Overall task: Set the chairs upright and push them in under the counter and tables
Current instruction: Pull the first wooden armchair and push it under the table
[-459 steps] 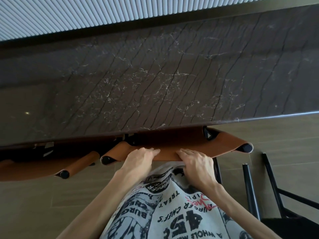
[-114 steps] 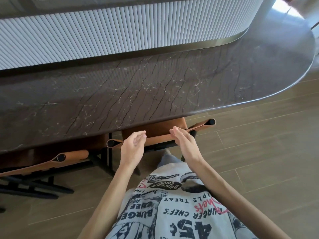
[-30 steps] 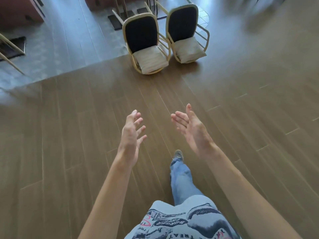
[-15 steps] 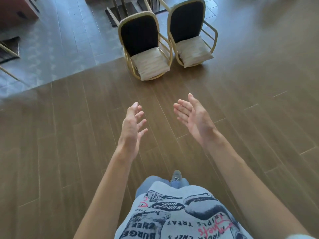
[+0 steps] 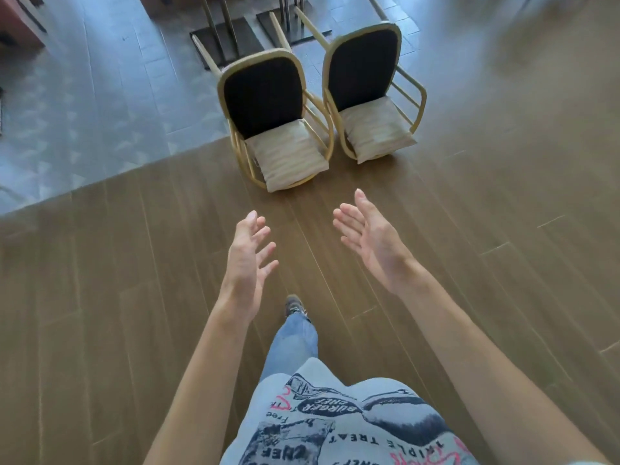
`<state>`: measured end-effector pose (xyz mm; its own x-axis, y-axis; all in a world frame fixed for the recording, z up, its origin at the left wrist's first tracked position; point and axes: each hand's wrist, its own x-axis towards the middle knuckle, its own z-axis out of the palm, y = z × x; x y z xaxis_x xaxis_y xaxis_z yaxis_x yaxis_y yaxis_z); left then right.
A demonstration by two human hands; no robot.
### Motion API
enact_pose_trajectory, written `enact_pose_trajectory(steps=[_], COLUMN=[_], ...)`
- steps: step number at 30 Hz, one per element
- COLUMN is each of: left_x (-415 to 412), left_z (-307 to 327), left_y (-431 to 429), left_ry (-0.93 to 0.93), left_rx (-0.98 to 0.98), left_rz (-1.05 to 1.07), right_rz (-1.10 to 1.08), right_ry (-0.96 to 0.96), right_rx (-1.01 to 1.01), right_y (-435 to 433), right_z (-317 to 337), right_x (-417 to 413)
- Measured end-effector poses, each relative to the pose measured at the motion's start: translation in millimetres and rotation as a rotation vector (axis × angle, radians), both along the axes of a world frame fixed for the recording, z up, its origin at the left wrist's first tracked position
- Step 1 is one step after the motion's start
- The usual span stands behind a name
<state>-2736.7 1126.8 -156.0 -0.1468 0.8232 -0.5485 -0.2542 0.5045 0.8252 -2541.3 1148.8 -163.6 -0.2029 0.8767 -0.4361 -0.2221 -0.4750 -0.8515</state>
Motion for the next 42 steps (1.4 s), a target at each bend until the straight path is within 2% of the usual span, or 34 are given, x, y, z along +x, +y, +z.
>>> enact_pose_trajectory(steps=[7,16,29,35,42], left_x=[-22,-21,67,89,100], left_z=[13,4,-35,-65,-163], left_y=[145,273,472,535,577], left_ry=[0.011,0.014,-0.015,-0.053,-0.185], left_rx=[0.023,-0.017,-0.117,-0.185,-0.298], left_rz=[-0.059,-0.057,0.093,0.165,0.259], right_rz=[-0.04,-0.042,0.134,0.167,0.149], right_ry=[-0.008,0.015,0.001,-0.036,-0.011], right_rx=[-0.012,-0.038,-0.121,-0.173,-0.309], right_y=[128,261,485,559,607], right_z=[10,0,-38,-69,-163], right_x=[-26,-25,37,55,51])
